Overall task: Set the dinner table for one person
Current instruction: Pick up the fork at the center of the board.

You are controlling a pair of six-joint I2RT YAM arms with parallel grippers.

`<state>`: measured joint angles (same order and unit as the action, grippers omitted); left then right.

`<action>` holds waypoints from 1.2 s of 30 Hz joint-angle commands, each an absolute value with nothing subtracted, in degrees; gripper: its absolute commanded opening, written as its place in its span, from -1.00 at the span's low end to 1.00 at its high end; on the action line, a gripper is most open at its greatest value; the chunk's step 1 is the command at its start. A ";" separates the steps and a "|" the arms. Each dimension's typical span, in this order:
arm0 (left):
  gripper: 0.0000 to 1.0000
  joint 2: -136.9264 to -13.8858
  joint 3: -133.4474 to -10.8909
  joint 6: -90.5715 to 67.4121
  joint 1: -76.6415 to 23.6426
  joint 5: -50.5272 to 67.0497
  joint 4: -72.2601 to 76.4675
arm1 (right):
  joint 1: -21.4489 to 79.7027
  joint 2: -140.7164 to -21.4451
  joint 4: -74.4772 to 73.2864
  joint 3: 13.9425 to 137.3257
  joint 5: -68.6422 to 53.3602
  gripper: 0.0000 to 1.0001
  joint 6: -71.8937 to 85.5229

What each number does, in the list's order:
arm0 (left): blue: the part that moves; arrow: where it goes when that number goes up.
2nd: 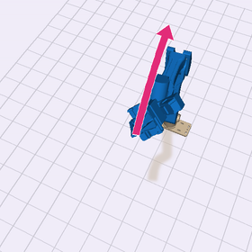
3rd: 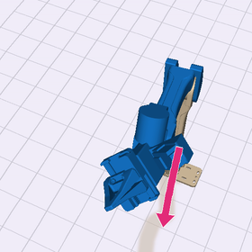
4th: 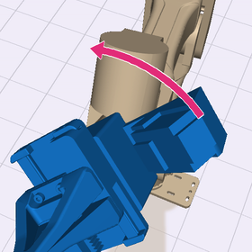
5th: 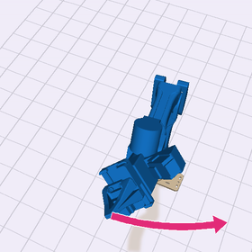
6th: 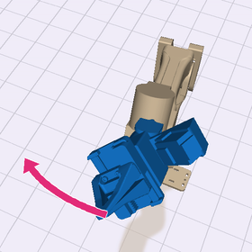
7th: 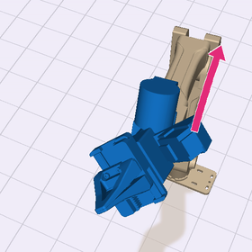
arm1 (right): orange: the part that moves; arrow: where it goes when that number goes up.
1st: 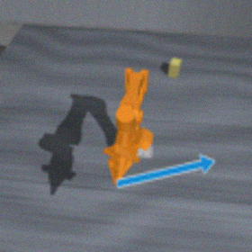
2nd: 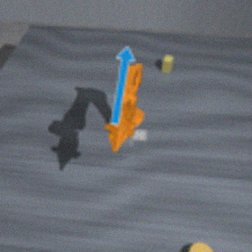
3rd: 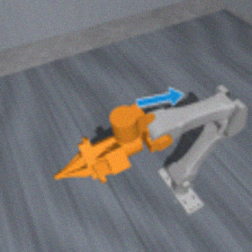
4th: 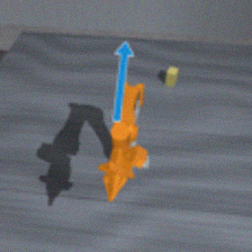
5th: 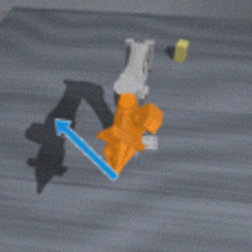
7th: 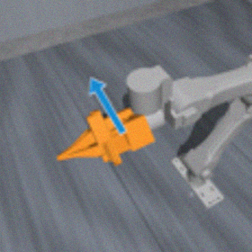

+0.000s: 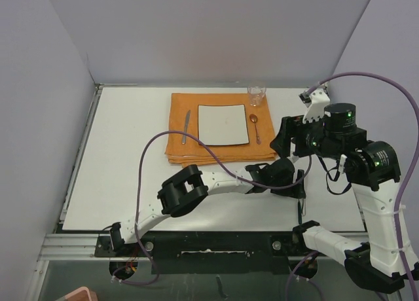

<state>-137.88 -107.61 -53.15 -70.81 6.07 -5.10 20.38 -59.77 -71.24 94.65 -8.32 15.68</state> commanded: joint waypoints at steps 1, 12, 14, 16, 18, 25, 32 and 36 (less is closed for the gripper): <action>0.41 -142.27 -113.76 -51.41 -71.49 0.78 -10.94 | 20.82 -58.54 -69.82 97.79 -11.25 0.43 16.55; -0.06 -149.79 -124.62 -50.94 -72.15 -0.88 -19.92 | 20.93 -60.58 -70.33 100.28 -12.12 0.42 15.63; -0.43 -149.00 -123.26 -50.73 -72.23 -2.28 -21.04 | 20.88 -61.13 -70.61 101.44 -11.91 0.42 15.32; -0.71 -148.16 -121.56 -50.63 -72.16 -3.10 -21.68 | 20.87 -61.60 -70.74 102.33 -11.89 0.42 15.21; -0.90 -147.32 -120.01 -50.50 -72.02 -3.60 -21.80 | 20.92 -61.92 -70.71 103.04 -11.90 0.42 15.14; -1.00 -142.81 -115.58 -48.67 -71.36 -7.33 -25.20 | 20.89 -61.52 -70.38 102.35 -11.24 0.42 14.40; -1.00 -128.39 -104.99 -44.56 -67.92 -16.81 -28.13 | 20.92 -58.78 -68.89 97.61 -10.60 0.43 14.06; -1.00 -119.80 -101.94 -38.93 -67.15 -22.14 -29.78 | 20.87 -57.13 -67.25 94.11 -10.55 0.43 14.37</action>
